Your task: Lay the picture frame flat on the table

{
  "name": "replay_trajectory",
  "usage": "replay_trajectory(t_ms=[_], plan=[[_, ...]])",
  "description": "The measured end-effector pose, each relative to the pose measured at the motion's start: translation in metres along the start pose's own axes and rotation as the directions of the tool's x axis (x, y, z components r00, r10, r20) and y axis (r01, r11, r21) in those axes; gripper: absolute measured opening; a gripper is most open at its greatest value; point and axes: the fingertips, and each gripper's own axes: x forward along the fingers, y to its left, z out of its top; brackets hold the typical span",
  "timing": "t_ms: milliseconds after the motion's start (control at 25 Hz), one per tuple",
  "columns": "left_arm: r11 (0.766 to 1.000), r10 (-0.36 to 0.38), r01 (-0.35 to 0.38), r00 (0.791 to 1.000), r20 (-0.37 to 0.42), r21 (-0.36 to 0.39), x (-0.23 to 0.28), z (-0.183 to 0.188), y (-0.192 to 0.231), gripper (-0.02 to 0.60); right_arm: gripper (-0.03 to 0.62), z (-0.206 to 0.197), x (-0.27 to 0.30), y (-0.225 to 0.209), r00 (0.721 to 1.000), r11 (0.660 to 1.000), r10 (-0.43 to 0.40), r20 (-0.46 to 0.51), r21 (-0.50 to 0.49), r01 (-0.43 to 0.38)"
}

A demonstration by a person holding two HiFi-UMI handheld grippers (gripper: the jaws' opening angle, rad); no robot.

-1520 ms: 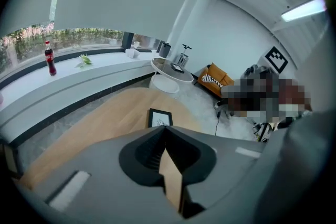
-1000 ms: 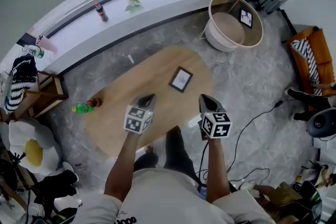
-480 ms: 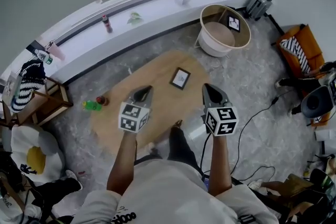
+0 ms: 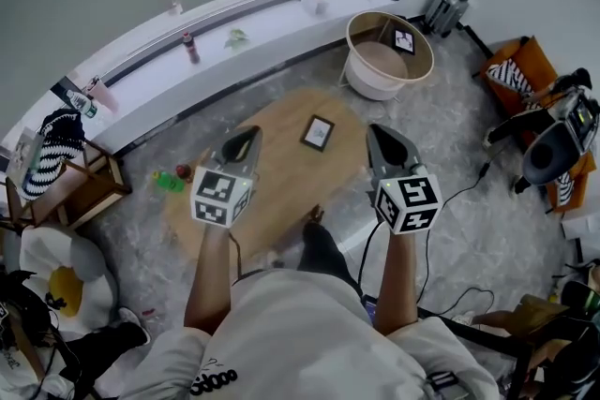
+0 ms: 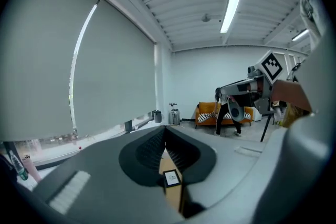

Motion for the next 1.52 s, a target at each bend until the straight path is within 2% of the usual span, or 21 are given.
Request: replay_trajectory(t_ms=[160, 520, 840, 1000, 1280, 1520], plan=[[0.999, 0.011, -0.013, 0.999, 0.05, 0.038, -0.02, 0.031, 0.002, 0.009, 0.003, 0.025, -0.014, 0.01, 0.999, 1.0, 0.019, 0.047, -0.016, -0.018], [0.989, 0.022, -0.045, 0.986, 0.162, 0.139, -0.047, 0.094, 0.002, 0.009, 0.003, 0.068, -0.024, 0.036, 0.994, 0.991, 0.05, 0.1, -0.129, -0.037], [0.974, -0.003, -0.046, 0.977, 0.215, 0.222, -0.058, 0.131, -0.016, 0.009, 0.003, 0.095, -0.037, 0.052, 0.99, 0.976, 0.063, 0.124, -0.216, -0.035], [0.969, -0.006, -0.048, 0.975, 0.221, 0.242, -0.059, 0.137, -0.019, 0.011, 0.003, 0.099, -0.038, 0.055, 0.991, 0.974, 0.055, 0.121, -0.227, -0.026], [0.97, -0.013, -0.041, 0.976, 0.219, 0.238, -0.055, 0.136, -0.023, 0.011, 0.002, 0.088, -0.031, 0.052, 0.996, 0.972, 0.05, 0.079, -0.233, -0.03], [0.971, -0.014, -0.037, 0.978, 0.21, 0.237, -0.05, 0.13, -0.022, 0.011, 0.002, 0.086, -0.026, 0.051, 0.995, 0.971, 0.054, 0.08, -0.235, -0.034]])
